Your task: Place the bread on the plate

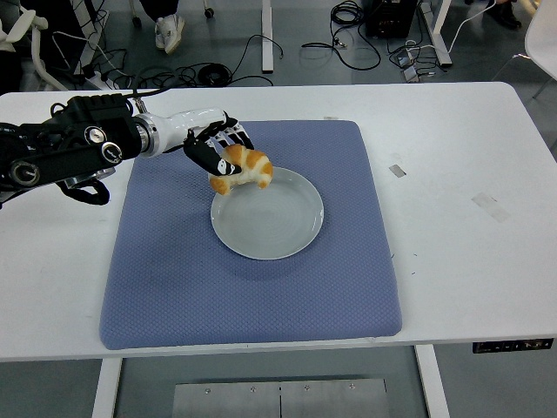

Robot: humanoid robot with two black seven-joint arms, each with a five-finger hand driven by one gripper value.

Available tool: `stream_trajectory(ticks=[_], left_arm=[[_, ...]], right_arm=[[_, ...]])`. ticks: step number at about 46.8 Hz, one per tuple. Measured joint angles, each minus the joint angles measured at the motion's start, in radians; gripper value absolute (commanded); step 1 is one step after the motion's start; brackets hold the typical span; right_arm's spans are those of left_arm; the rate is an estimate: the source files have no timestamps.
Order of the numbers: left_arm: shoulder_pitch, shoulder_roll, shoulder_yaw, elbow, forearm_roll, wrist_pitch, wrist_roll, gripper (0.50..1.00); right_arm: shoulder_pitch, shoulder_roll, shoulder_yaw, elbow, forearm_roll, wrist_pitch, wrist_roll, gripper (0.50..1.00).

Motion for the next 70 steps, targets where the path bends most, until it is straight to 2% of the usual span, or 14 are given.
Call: stream_trajectory(ticks=[27, 48, 54, 70], left_arm=[[0.009, -0.079, 0.028, -0.048, 0.036, 0.053, 0.026, 0.5], [0.03, -0.088, 0.055, -0.04, 0.05, 0.074, 0.027, 0.5], [0.035, -0.088, 0.074, -0.031, 0.062, 0.099, 0.024, 0.5], [0.033, -0.088, 0.077, -0.03, 0.062, 0.101, 0.023, 0.5]], right_arm=[[0.0, 0.0, 0.0, 0.0, 0.0, 0.0, 0.0, 1.0], [0.0, 0.0, 0.0, 0.0, 0.0, 0.0, 0.001, 1.0], [0.0, 0.0, 0.0, 0.0, 0.0, 0.0, 0.001, 1.0], [0.0, 0.0, 0.0, 0.0, 0.0, 0.0, 0.0, 1.0]])
